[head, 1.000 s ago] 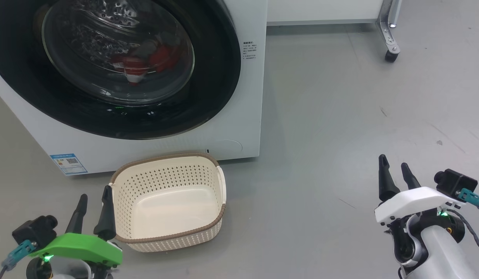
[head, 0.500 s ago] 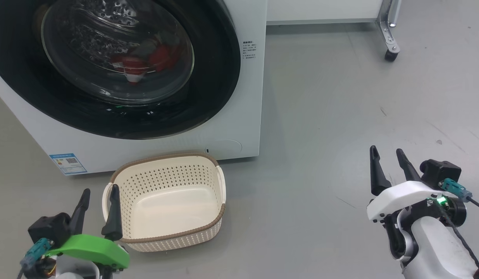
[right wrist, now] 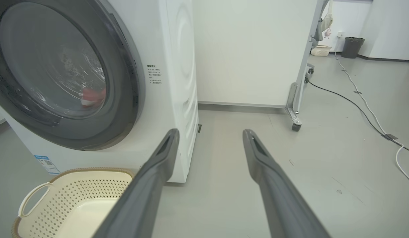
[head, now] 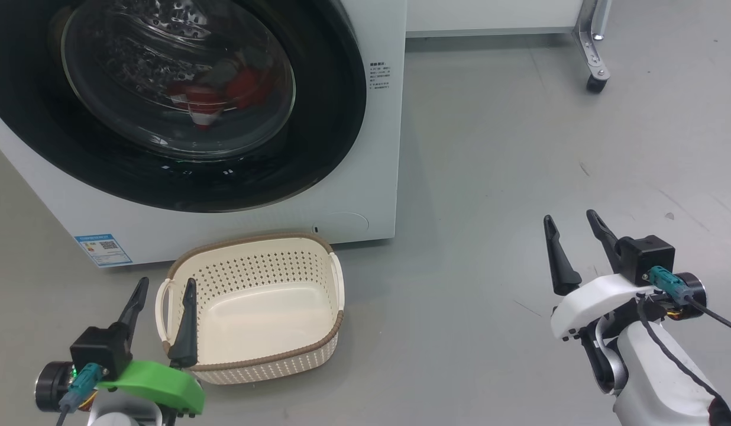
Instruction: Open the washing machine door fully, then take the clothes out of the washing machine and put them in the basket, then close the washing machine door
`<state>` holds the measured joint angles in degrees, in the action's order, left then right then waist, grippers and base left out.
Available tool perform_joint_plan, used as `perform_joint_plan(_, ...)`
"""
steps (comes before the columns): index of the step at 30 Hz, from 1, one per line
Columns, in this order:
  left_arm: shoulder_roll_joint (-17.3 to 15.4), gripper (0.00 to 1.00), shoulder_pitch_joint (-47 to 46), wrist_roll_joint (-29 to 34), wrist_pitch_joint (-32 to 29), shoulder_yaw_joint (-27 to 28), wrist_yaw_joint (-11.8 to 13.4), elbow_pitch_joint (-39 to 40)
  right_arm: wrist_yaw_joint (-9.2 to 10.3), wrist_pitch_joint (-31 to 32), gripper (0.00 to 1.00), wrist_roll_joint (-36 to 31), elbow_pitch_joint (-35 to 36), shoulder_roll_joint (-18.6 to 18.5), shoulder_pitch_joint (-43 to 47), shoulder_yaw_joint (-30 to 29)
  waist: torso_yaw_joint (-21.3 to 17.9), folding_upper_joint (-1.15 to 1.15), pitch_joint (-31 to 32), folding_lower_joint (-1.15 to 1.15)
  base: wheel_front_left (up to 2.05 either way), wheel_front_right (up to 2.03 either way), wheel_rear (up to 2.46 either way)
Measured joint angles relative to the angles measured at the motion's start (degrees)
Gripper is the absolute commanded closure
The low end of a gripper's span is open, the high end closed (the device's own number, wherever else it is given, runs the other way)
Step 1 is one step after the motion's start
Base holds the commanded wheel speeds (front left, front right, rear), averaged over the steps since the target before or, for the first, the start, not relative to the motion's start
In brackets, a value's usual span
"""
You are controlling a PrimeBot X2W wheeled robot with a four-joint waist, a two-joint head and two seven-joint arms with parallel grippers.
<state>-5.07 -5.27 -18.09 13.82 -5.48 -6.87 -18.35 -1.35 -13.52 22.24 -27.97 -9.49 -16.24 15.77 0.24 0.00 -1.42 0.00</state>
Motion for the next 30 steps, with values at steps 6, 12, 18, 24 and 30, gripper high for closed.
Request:
perform_joint_plan(6, 0.23, 0.00, -0.04, 2.88, 0.47, 0.32, -0.01, 0.03, 0.00, -0.67, 0.00, -2.45, -0.59, -0.12, -0.92, 0.57, -0.02, 0.00, -0.09, 0.00, 0.00, 0.00, 0.00)
perform_joint_plan(12, 0.66, 0.00, -0.05, 3.15, 0.62, 1.43, -0.01, 0.04, 0.07, -0.67, 0.00, -2.57, -0.99, -0.03, -0.92, -0.15, -0.01, 0.00, -0.21, 0.00, 0.00, 0.00, 0.00)
perform_joint_plan(18, 0.98, 0.00, -0.18, 3.59, 0.63, 3.05, -0.01, 0.37, 0.94, -0.67, 0.00, -2.57, -1.14, 0.05, -0.92, -1.89, 0.04, 0.00, -0.32, 0.00, 0.00, 0.00, 0.00)
perform_joint_plan(24, 1.15, 0.00, -0.18, 3.78, 0.63, 3.83, -0.01, 0.36, 0.93, -0.67, 0.00, -2.57, -1.14, 0.18, -0.92, -2.55, 0.11, 0.00, -0.50, 0.00, 0.00, 0.00, 0.00)
perform_joint_plan(30, 1.56, 0.00, -0.18, 3.86, 0.63, 4.22, -0.01, 0.36, 0.91, -0.67, 0.00, -2.59, -1.07, 0.56, -0.92, -3.23, 0.21, 0.00, -0.63, 0.00, 0.00, 0.00, 0.00)
